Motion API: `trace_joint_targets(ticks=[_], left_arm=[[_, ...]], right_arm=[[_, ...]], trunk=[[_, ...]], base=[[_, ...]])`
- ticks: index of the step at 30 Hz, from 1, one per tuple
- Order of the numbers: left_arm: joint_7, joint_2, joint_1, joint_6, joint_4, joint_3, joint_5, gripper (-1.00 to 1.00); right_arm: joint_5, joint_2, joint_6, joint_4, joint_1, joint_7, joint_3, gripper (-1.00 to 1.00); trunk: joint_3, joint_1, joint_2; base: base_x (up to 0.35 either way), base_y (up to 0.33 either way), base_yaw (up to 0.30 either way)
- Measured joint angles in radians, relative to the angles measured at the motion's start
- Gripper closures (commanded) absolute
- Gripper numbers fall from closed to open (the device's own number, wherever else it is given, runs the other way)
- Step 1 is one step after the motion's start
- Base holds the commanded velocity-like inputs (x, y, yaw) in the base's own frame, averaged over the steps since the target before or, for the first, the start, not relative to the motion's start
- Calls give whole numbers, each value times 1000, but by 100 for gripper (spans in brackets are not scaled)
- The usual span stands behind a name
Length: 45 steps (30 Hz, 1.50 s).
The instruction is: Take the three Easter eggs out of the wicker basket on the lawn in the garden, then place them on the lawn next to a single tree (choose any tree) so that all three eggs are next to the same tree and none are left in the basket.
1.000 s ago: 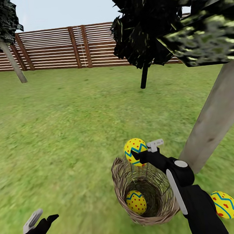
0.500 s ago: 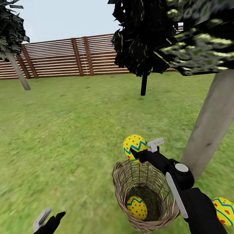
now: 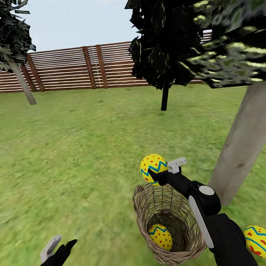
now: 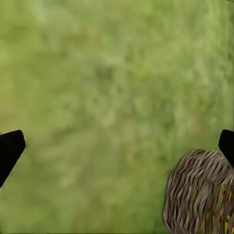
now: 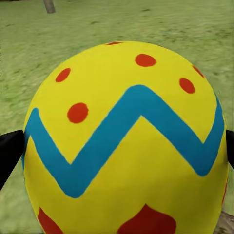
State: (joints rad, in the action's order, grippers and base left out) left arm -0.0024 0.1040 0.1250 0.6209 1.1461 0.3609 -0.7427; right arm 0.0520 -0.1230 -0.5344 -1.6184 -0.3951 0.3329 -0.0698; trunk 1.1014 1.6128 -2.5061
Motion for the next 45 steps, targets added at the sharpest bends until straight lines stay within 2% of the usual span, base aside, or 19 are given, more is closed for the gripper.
trace_joint_targets(ticks=[22, 28, 31, 35, 39, 42, 44, 45], left_arm=[[-29, 4, 0, 0, -43, 5, -4, -100], [-73, 0, -1, 0, -53, 3, -8, -100], [-109, 0, -1, -1, -54, 3, -8, -100], [-123, 0, -1, -1, -55, 4, -8, -100], [-124, -1, -1, -1, -55, 7, -6, -100], [-123, -1, 0, -2, -56, 8, -3, -100], [-122, -1, 0, -10, -59, 8, -1, -100], [-121, -1, 0, -17, -74, 8, -2, -100]], right_arm=[[1, -2, -17, 0, 0, -5, -2, 100], [9, -7, -40, 0, -1, -11, -7, 100], [12, -10, -94, 0, -3, -17, -10, 100], [6, -12, -121, 0, -5, -105, -13, 100], [4, -39, -125, 14, -14, -226, -14, 100], [2, -43, -126, 43, -16, -269, -12, 100], [0, -43, -128, 47, -16, -275, -9, 100], [0, -44, -164, 64, -9, -280, -10, 100]], trunk=[[0, 0, 0], [0, 0, 0], [0, 0, 0], [0, 0, 0], [0, 0, 0], [0, 0, 0], [0, 0, 0], [0, 0, 0]], base=[[33, 324, 0], [147, 321, 0], [166, 316, -2], [160, 316, -122], [129, 315, -245], [119, 315, -262], [113, 315, -265], [111, 315, -265]])
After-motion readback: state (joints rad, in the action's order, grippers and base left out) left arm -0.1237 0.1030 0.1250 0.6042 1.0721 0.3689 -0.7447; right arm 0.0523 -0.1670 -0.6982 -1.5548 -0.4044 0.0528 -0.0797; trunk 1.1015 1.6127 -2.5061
